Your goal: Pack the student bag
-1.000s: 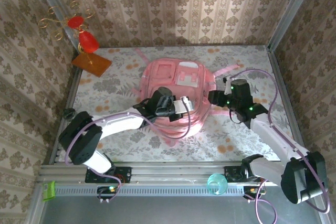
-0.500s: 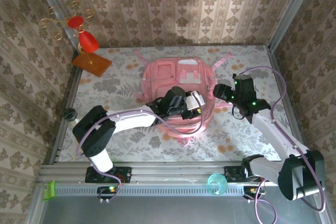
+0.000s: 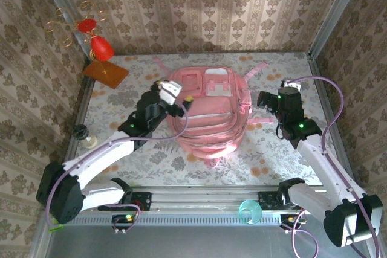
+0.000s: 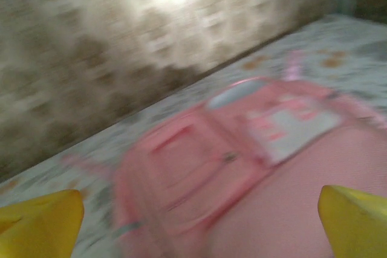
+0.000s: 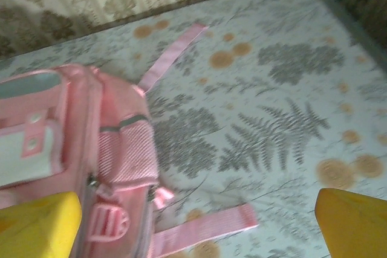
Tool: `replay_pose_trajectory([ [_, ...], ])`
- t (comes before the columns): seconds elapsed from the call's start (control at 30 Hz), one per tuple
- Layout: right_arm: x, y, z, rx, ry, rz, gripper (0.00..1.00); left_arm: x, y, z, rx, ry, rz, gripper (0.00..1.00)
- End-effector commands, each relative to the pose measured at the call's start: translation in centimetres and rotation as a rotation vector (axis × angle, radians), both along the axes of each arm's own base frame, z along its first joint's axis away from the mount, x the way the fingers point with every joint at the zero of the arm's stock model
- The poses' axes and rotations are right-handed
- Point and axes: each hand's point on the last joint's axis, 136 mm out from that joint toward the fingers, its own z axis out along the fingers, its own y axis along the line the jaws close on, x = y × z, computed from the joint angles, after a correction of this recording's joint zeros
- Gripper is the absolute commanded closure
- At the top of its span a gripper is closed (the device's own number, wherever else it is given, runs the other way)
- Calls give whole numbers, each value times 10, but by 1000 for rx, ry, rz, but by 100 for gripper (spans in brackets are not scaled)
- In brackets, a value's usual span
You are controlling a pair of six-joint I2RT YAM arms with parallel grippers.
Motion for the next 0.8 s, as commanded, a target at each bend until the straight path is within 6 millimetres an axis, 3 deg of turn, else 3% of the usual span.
replay_pose_trajectory([
  [0.0, -5, -30, 16, -151, -88, -127, 0, 8, 86, -22, 55, -13, 317, 0],
  [0.1, -7, -42, 5, -213, -147, -178, 0, 8, 152, -37, 34, -25, 476, 0],
  [0.17, -7, -42, -10, -232, -164, -175, 0, 8, 183, -51, -9, -7, 535, 0],
  [0.3, -2, -42, -42, -247, -147, -170, 0, 8, 222, -75, -39, 28, 617, 0],
  [0.53, 19, -31, -91, -308, -89, -79, 0, 27, 220, -116, 30, 52, 582, 0],
  [0.6, 25, -24, -92, -301, -111, -37, 0, 32, 213, -128, 26, 64, 540, 0],
  [0.67, 29, -22, -90, -261, -159, -9, 0, 37, 207, -126, 17, 28, 503, 0],
  [0.77, 34, -19, -89, -200, -199, 46, 0, 44, 211, -129, -10, 72, 508, 0],
])
